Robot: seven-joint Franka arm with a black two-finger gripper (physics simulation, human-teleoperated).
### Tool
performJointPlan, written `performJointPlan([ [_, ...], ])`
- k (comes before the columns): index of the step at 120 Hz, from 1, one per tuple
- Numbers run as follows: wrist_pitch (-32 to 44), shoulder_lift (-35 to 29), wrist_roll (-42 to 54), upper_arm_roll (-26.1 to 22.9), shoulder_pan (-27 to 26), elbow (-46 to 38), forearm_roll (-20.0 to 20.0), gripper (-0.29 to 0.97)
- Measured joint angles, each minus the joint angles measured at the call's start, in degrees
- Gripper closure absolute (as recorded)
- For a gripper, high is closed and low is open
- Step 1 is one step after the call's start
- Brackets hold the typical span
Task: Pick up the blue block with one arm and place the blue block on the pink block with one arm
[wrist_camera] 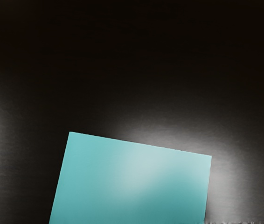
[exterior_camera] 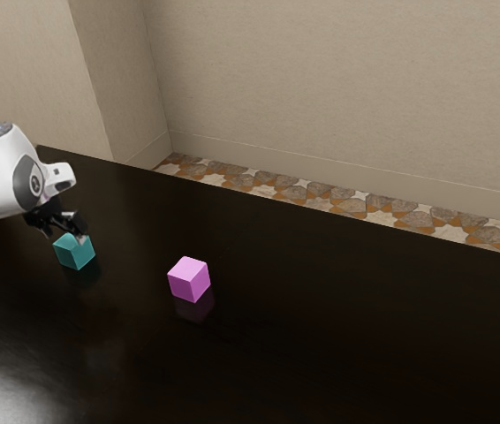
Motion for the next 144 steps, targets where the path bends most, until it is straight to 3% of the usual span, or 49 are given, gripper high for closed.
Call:
performJointPlan([
  [57,0.0,3.1,14.4,-0.9,0.8,1.7,-2.9,0.00],
  [119,-0.6,4.5,16.4,-1.7,0.9,0.9,-4.5,0.00],
  [144,-0.7,4.2,16.7,-1.6,0.7,1.1,-4.3,0.22],
])
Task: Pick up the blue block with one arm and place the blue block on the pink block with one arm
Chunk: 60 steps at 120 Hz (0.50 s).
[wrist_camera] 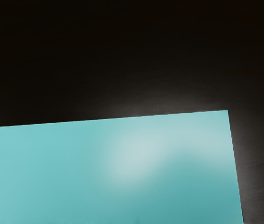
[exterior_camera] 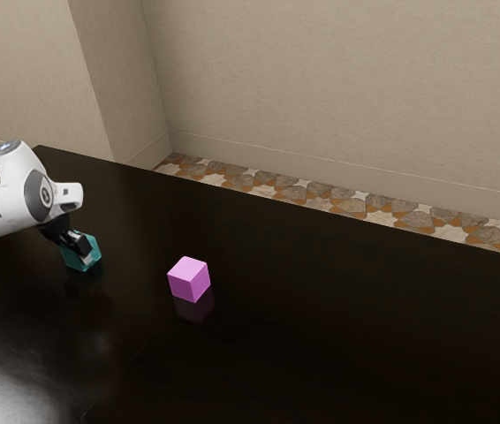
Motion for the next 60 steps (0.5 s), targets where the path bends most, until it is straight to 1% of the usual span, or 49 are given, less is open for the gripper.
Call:
performJointPlan([
  [14,0.0,-0.7,0.0,0.0,-0.1,0.0,0.3,0.29],
  [27,0.1,-2.1,-0.3,0.0,-0.6,-0.5,0.6,0.32],
  [33,0.2,-5.1,-0.6,0.0,-2.0,-2.0,0.7,0.33],
  [41,0.2,-11.8,-2.0,-0.1,-5.5,-6.9,0.9,0.32],
  [49,0.2,-16.7,-4.4,-1.7,-8.3,-10.7,1.0,0.32],
  [54,0.2,-19.4,-6.5,-2.3,-10.4,-12.9,2.5,0.32],
  [60,0.1,-20.9,-9.6,-3.2,-12.2,-14.2,4.2,0.33],
])
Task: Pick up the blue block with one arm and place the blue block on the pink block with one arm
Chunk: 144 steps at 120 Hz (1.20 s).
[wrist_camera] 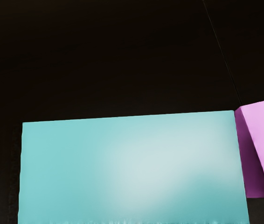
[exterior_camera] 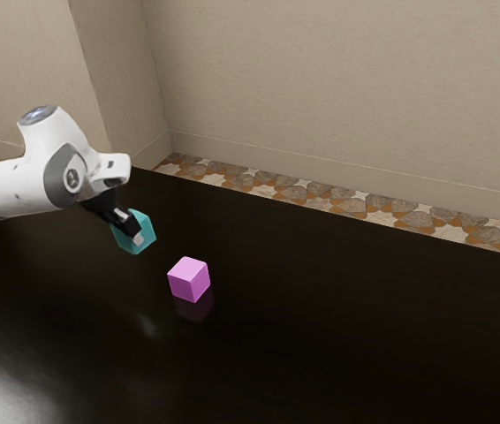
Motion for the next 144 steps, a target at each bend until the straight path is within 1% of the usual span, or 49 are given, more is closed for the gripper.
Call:
performJointPlan([
  [17,-2.9,-0.4,-11.4,-2.6,-1.5,0.5,2.5,0.33],
  [32,-4.5,2.0,-20.2,-5.6,-1.8,3.1,3.4,0.33],
  [45,-5.4,3.7,-26.5,-6.4,-1.7,4.4,3.7,0.33],
  [64,-6.0,5.3,-34.0,-7.5,-1.3,4.7,5.7,0.33],
  [83,-6.2,5.5,-39.4,-8.9,-1.3,4.8,11.5,0.33],
  [97,-6.2,5.1,-42.4,-9.9,-1.2,4.8,14.2,0.33],
  [117,-6.2,4.4,-45.7,-10.2,-1.2,4.8,15.7,0.33],
  [144,-6.1,4.6,-48.8,-11.9,-1.3,4.6,16.1,0.33],
])
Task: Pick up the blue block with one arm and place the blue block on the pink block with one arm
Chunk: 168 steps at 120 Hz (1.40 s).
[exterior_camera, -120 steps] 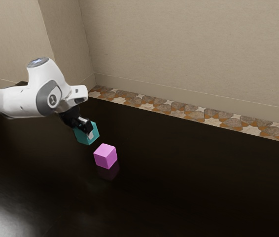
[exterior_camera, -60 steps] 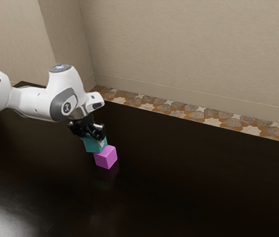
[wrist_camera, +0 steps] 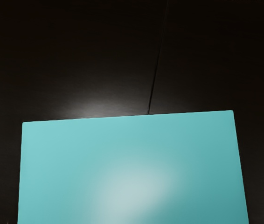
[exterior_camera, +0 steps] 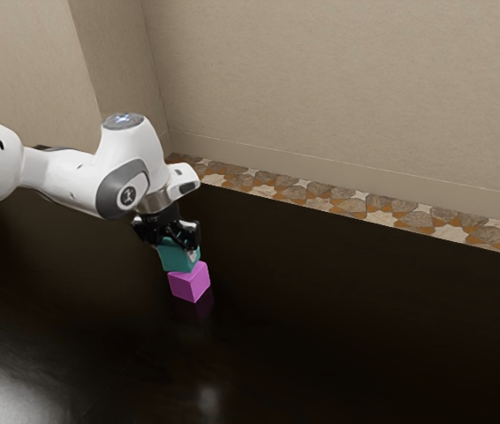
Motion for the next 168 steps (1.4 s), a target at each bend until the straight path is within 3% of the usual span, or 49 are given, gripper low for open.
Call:
performJointPlan([
  [92,2.6,0.4,7.2,-0.9,1.2,-0.6,1.6,0.32],
  [119,2.7,0.1,9.6,-1.3,1.0,-0.6,1.2,0.12],
  [133,2.5,-6.3,10.6,-1.2,0.8,-0.6,2.5,0.07],
  [148,-1.1,-12.9,11.3,-0.2,0.3,2.3,1.5,0.04],
  [157,-9.4,-13.9,11.7,0.1,0.4,11.4,-0.1,0.03],
  [168,-17.7,-14.9,11.9,0.2,1.1,14.5,-2.2,0.02],
])
